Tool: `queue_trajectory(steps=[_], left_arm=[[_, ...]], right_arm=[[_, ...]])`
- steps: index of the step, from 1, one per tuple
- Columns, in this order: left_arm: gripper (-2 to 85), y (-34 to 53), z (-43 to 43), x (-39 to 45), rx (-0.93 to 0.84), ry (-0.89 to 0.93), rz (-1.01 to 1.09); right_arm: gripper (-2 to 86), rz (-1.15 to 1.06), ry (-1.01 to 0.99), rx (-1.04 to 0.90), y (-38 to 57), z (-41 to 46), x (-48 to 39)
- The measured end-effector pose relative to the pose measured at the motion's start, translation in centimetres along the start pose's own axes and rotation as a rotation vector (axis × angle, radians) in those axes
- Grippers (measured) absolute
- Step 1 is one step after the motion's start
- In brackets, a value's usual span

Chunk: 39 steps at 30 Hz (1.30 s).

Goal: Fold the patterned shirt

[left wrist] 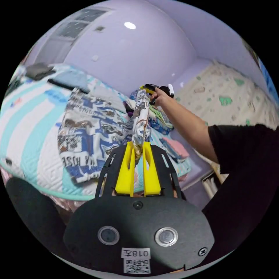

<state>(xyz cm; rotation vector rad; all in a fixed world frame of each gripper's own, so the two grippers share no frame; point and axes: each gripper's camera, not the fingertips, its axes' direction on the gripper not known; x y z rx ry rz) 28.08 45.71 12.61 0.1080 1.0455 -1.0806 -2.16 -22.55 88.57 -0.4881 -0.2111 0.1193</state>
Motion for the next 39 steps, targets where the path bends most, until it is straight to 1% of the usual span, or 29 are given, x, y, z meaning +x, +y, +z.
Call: queue_trajectory(steps=[1,2,3,4,5,8,9,12,14,19,22,23,25,27,28,29,30,32,33,34,36,38,39], left_arm=[[4.1,0.7,-0.8,-3.2,0.018,0.018,-0.093],[4.1,1.7,-1.4,-6.1,0.034,0.029,-0.174],[4.1,2.3,-1.6,-7.4,0.039,0.033,-0.212],[4.2,3.4,-1.6,-10.1,0.040,0.038,-0.300],[4.2,4.5,-1.5,-12.4,0.042,0.050,-0.381],[3.8,6.8,-0.8,-16.4,0.039,0.046,-0.467],[3.5,7.2,-0.6,-16.9,0.037,0.043,-0.476],[1.8,8.5,0.4,-19.1,0.015,0.046,-0.519],[0.1,8.9,1.0,-19.8,0.013,0.038,-0.500],[-0.8,10.1,2.7,-20.3,-0.002,0.006,-0.469],[-1.0,10.8,3.7,-20.1,-0.004,-0.010,-0.450],[-1.0,10.9,4.0,-19.7,-0.008,-0.029,-0.429],[-1.0,10.9,4.2,-18.7,0.001,-0.055,-0.382],[-1.0,10.5,4.4,-17.0,0.016,-0.077,-0.296],[-0.9,9.8,4.2,-15.7,0.042,-0.110,-0.211],[-0.6,9.0,3.6,-14.3,0.097,-0.168,-0.110],[-0.5,8.5,3.3,-13.6,0.130,-0.206,-0.058],[0.3,6.3,2.5,-12.1,0.251,-0.377,0.120],[0.6,5.5,2.7,-12.0,0.260,-0.407,0.154],[1.7,3.7,3.9,-12.5,0.240,-0.442,0.208],[3.6,0.6,6.9,-14.0,0.165,-0.452,0.241],[4.5,-3.2,13.5,-16.1,0.007,-0.405,0.263],[4.6,-3.8,15.4,-16.4,-0.033,-0.390,0.270]], right_arm=[[-0.3,-0.028,0.008,-0.025,-0.5,1.9,-1.7],[-0.3,-0.083,0.033,-0.079,-1.1,5.8,-5.0],[-0.3,-0.129,0.066,-0.136,-1.2,9.9,-7.9],[-0.3,-0.148,0.079,-0.164,-1.1,11.9,-9.1],[-0.3,-0.183,0.109,-0.215,-0.7,15.8,-11.2],[-0.2,-0.234,0.187,-0.287,1.3,23.1,-14.1],[-0.2,-0.230,0.194,-0.317,1.9,25.1,-14.6],[-0.1,-0.209,0.178,-0.329,2.9,27.6,-15.1],[0.2,-0.212,0.155,-0.342,3.1,28.4,-15.6],[2.1,-0.287,0.133,-0.382,3.4,30.3,-17.9],[9.5,-0.345,0.078,-0.495,3.6,31.9,-18.7],[12.0,-0.362,0.048,-0.571,3.6,32.4,-18.7],[13.4,-0.386,0.016,-0.583,3.1,31.3,-18.7],[13.2,-0.392,-0.080,-0.442,1.8,26.1,-17.9],[13.0,-0.385,-0.118,-0.401,1.5,24.3,-17.4],[12.5,-0.365,-0.185,-0.318,1.3,20.5,-16.0],[11.8,-0.345,-0.223,-0.241,1.8,16.6,-14.1],[11.0,-0.311,-0.222,-0.162,3.6,11.5,-10.6],[10.8,-0.280,-0.194,-0.143,5.2,9.0,-8.0],[10.8,-0.256,-0.179,-0.140,6.1,8.0,-6.7],[10.5,-0.157,-0.200,-0.143,9.8,5.6,-1.9],[10.2,-0.111,-0.259,-0.179,12.2,5.7,0.3],[10.0,-0.085,-0.305,-0.200,13.7,6.2,1.3]])
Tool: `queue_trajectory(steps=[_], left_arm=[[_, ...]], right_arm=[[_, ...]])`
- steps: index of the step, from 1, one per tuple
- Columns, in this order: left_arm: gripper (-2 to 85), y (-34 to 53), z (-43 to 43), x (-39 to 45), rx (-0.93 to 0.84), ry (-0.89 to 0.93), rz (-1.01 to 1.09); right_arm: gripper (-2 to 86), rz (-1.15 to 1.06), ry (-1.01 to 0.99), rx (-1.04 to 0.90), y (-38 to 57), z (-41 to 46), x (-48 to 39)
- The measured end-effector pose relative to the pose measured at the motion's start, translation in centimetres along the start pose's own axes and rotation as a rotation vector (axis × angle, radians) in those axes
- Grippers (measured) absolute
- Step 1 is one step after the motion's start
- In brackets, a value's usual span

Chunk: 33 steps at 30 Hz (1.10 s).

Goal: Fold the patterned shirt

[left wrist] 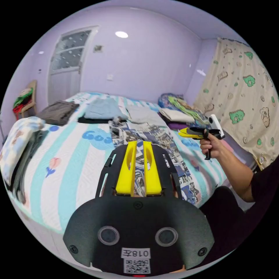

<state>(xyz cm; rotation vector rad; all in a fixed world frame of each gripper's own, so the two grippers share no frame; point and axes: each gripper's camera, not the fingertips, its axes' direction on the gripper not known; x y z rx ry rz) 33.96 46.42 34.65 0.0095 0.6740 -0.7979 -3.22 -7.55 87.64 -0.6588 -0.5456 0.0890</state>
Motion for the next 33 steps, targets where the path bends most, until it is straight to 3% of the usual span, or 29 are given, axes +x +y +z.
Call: queue_trajectory(steps=[4,6,10,12,16,19,21,23,25,29,33], left_arm=[[3.9,-0.5,12.5,3.1,-0.370,-0.162,0.099],[2.9,1.6,15.2,2.9,-0.493,-0.287,0.100],[-0.1,4.4,13.5,-0.1,-0.427,-0.224,-0.098],[-0.6,4.8,11.7,-0.5,-0.315,-0.155,-0.149],[-0.7,6.0,10.1,0.0,-0.211,-0.089,-0.170],[-0.3,7.7,12.6,1.7,-0.361,0.005,-0.090],[0.1,9.2,14.4,2.5,-0.508,-0.018,-0.053],[1.1,10.6,15.0,2.4,-0.552,-0.025,-0.044],[3.6,10.6,14.6,1.3,-0.511,-0.003,-0.075],[6.9,8.6,11.9,-3.0,-0.202,-0.037,-0.180],[11.8,6.6,16.7,-7.5,-0.235,0.052,-0.247]], right_arm=[[9.5,0.035,-0.099,-0.105,3.2,2.7,1.4],[9.1,0.025,-0.036,-0.230,5.2,4.2,1.6],[8.3,0.062,0.015,-0.226,8.0,3.0,2.8],[8.0,0.078,-0.027,-0.099,9.3,0.4,2.6],[6.4,-0.042,-0.185,-0.046,11.1,-0.6,-0.1],[5.7,-0.052,-0.213,-0.269,12.5,2.9,-1.0],[3.4,-0.045,-0.033,-0.455,14.4,5.3,-0.9],[4.5,-0.037,-0.069,-0.444,15.0,4.8,-0.7],[6.5,-0.045,-0.136,-0.407,14.8,3.6,-0.6],[8.5,-0.084,-0.116,-0.146,11.8,-2.1,0.7],[11.2,0.015,0.055,0.010,6.7,-5.4,5.8]])
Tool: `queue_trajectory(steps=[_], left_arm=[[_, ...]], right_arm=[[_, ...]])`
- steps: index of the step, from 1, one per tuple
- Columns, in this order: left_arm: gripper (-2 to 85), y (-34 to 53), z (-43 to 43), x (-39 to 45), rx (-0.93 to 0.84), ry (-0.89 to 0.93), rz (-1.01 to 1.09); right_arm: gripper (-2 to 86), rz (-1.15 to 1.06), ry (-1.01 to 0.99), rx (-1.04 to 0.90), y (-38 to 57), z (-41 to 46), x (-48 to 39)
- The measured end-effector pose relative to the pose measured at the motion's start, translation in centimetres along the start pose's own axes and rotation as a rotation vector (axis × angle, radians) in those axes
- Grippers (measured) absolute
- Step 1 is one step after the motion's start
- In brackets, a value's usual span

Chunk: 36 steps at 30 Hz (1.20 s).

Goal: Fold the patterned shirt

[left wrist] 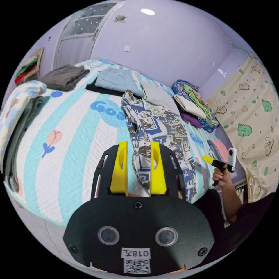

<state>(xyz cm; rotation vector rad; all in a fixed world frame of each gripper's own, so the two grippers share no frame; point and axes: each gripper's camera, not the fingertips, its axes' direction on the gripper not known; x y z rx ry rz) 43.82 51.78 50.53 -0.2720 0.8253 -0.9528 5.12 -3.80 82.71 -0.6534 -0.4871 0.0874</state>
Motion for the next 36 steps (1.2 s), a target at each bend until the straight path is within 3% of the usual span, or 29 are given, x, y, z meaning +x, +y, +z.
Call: queue_trajectory(steps=[7,9,15,22,26,28,36], left_arm=[[16.9,-4.5,10.7,-7.5,-0.197,0.261,-0.163],[16.5,-4.4,12.9,-9.2,-0.235,0.361,-0.202],[13.7,-3.9,15.2,-13.7,-0.252,0.452,-0.207],[13.2,-4.7,17.8,-15.2,-0.297,0.519,-0.124],[5.3,-4.7,19.0,-16.5,-0.322,0.514,-0.137],[0.8,-4.1,19.2,-17.7,-0.305,0.554,-0.198],[-0.9,-3.3,13.6,-16.6,-0.099,0.758,-0.126]], right_arm=[[13.5,0.225,0.007,-0.017,-5.9,1.5,9.4],[13.8,0.278,-0.108,-0.073,-6.1,2.8,11.7],[13.4,0.301,-0.333,-0.087,-5.6,2.3,14.8],[12.0,0.298,-0.407,-0.111,-6.4,3.4,16.4],[7.6,0.269,-0.399,-0.174,-7.6,4.4,16.4],[0.8,0.284,-0.400,-0.166,-7.4,4.1,17.0],[-1.0,0.162,-0.514,-0.033,-5.7,-1.8,14.1]])
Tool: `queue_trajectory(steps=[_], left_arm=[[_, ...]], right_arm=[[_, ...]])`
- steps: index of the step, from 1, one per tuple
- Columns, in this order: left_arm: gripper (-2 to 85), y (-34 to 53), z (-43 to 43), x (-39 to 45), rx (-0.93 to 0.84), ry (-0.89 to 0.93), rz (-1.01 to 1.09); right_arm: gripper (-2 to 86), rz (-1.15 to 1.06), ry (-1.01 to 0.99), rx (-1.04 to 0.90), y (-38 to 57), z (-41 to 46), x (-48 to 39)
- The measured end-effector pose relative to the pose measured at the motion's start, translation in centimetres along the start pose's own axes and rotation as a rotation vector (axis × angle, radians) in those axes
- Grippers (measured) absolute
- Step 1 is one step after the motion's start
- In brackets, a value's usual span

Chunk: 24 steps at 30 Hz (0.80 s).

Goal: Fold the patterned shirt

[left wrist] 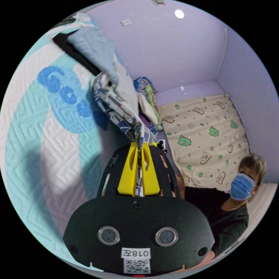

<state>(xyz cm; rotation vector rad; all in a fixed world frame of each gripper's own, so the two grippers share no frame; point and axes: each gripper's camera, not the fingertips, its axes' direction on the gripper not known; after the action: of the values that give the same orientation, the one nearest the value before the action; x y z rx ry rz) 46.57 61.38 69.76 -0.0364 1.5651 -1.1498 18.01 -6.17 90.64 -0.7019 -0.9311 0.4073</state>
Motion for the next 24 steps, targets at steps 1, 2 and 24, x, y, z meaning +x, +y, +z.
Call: queue_trajectory(steps=[1,2,24], left_arm=[[-0.9,0.5,-0.8,2.4,0.016,0.030,0.056],[-0.9,1.0,-1.8,5.2,0.027,0.053,0.122],[-0.7,2.2,-2.4,24.7,-0.023,-0.048,0.687]], right_arm=[[-1.0,-0.031,-0.008,0.003,0.3,-0.3,-1.2],[-1.0,-0.103,-0.026,0.010,1.0,-1.0,-3.7],[-1.0,-0.420,0.053,-0.045,5.2,-2.5,-13.4]])
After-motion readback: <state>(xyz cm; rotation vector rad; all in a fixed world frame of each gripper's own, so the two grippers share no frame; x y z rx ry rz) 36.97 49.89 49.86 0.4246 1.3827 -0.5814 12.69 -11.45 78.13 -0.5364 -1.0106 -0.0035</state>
